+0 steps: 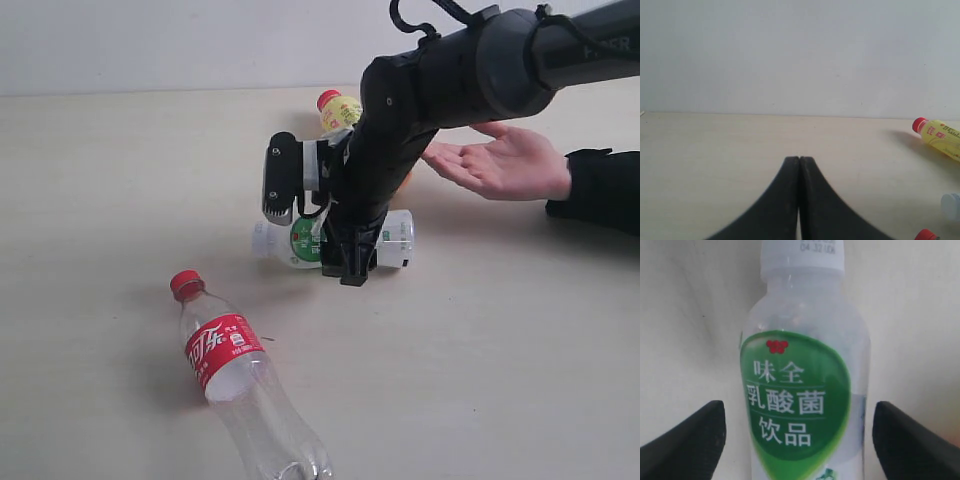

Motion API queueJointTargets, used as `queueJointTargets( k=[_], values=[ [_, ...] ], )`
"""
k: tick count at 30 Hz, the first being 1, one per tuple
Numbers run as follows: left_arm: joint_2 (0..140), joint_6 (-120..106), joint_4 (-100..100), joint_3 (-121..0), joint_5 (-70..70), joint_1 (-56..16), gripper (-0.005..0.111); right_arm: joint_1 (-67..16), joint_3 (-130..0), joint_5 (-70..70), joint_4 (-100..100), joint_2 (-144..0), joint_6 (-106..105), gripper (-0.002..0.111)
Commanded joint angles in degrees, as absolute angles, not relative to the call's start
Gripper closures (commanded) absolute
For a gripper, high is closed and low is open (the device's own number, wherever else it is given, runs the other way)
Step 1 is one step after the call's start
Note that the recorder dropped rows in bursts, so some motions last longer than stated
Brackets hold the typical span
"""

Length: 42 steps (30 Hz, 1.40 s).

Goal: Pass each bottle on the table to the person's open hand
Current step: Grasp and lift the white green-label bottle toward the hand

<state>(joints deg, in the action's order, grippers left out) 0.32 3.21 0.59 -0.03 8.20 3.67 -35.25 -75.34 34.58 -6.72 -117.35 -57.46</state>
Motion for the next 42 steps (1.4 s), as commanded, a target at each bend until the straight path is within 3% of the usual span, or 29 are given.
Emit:
queueJointTargets(
  k=[1, 8, 19, 42],
  values=[
    [0.00, 3.02, 0.00, 0.00, 8.25, 3.40, 0.106, -35.37, -75.75, 33.93, -7.05, -118.39, -57.34, 0.032],
    [0.00, 3.02, 0.00, 0.00, 8.25, 3.40, 0.106, -35.37, -75.75, 33.09, -7.36, -118.72, -57.22, 0.037],
    [0.00, 3.02, 0.00, 0.00, 8.25, 3.40, 0.106, -35.37, -75.75, 33.19, -7.49, -117.82, -53.51, 0.109],
    [0.00, 3.02, 0.00, 0.00, 8.25, 3.40, 0.106, -35.37, -75.94, 43.86, -14.27, -93.48, -35.69, 0.108]
  ],
)
